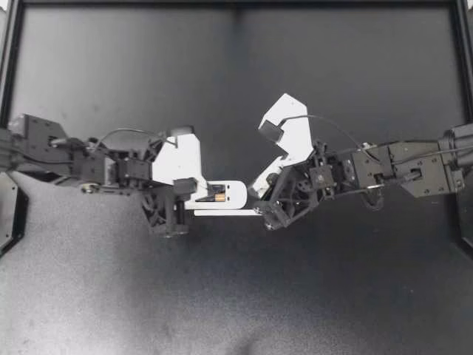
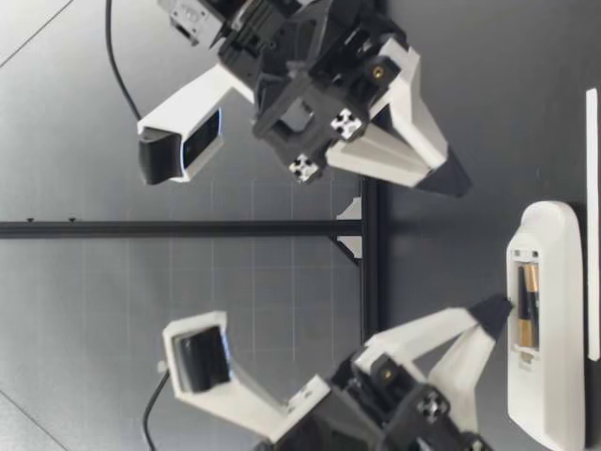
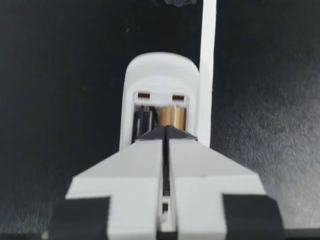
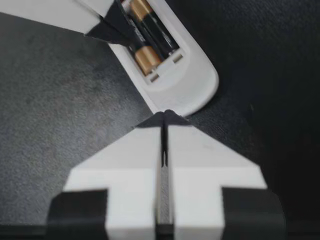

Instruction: Place the battery into the slot of the remote controller.

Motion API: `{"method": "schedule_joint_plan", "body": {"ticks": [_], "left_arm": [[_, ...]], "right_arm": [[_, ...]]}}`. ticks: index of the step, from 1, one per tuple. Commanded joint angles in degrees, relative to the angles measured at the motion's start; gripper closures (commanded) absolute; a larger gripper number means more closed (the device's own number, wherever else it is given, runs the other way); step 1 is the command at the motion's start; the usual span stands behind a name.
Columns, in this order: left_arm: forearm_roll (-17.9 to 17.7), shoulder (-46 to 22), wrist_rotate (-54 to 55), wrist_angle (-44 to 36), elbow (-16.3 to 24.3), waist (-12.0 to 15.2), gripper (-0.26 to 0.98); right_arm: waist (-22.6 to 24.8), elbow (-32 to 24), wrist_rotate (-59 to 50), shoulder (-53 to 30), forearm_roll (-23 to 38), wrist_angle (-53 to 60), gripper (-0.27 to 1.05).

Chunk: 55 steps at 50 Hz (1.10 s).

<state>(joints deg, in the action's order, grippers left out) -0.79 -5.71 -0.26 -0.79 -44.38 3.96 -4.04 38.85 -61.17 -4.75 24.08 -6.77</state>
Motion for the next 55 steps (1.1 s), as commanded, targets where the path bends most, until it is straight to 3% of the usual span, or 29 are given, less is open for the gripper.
{"method": "schedule_joint_plan", "body": {"ticks": [1,19,27,44,55], "left_arm": [[0.0,-0.1,-0.2,-0.1,1.8,0.1,0.91],[-0.3,-4.0,0.5,0.9,2.6,-0.3,0.91],[-0.3,0.6,0.4,1.1,2.3,-0.4,0.91],[-0.2,14.0,-0.2,0.6,0.5,-0.4,0.91],[-0.3,17.4,0.0,-1.1,-0.6,-0.4,0.91]], "right_arm": [[-0.2,-0.4,0.1,2.4,0.1,0.3,0.94],[-0.2,-0.2,0.2,2.7,0.2,0.4,0.94],[-0.2,-0.4,0.5,4.4,3.0,0.3,0.94],[-0.2,-0.3,8.4,12.4,17.8,0.0,0.94],[-0.2,-0.2,14.2,14.9,18.8,0.4,0.94]]}}
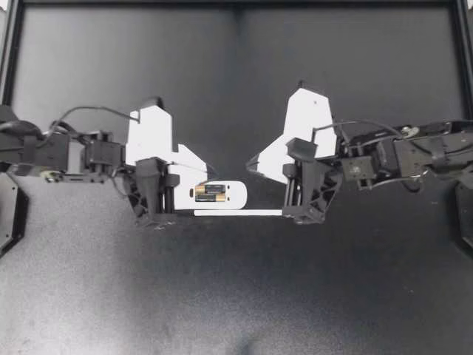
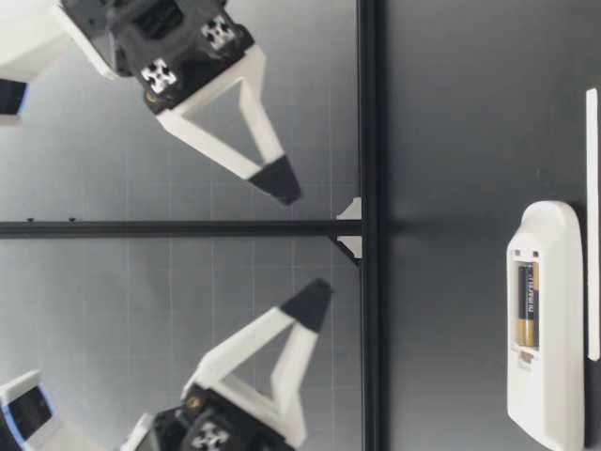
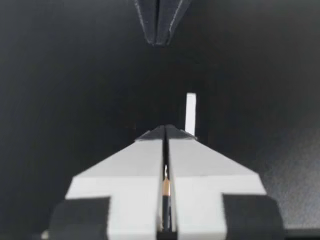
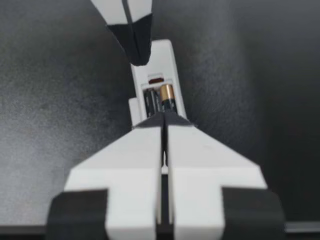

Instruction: Place the battery into the slot of the remote controller.

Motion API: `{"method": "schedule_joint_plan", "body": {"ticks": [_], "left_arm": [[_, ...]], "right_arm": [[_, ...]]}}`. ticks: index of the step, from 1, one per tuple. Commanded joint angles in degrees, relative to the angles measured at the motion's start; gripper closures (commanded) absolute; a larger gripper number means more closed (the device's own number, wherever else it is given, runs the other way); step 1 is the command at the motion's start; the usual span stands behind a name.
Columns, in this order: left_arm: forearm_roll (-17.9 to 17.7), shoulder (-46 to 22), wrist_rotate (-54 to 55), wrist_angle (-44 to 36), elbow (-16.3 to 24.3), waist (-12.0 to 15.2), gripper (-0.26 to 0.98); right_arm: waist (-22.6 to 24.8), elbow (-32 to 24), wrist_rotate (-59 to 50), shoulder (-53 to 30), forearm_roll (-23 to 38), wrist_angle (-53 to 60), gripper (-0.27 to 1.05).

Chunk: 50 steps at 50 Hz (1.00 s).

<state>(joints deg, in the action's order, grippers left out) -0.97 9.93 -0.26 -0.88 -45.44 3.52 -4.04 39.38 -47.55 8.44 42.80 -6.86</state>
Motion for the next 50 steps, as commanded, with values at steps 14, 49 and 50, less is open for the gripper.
{"method": "schedule_joint_plan", "body": {"ticks": [14,49,50], "left_arm": [[0.0,3.8,-0.3,-2.3,-0.2,0.1,0.91],[0.2,3.5,-0.4,-3.6,-0.8,0.2,0.91],[0.2,3.4,-0.4,-3.5,-0.7,0.2,0.91]], "right_arm": [[-0.1,-0.5,0.7,1.8,0.1,1.1,0.94],[-0.2,0.8,0.6,1.4,0.0,4.1,0.94],[-0.1,0.7,0.6,1.4,0.0,4.1,0.94]]}}
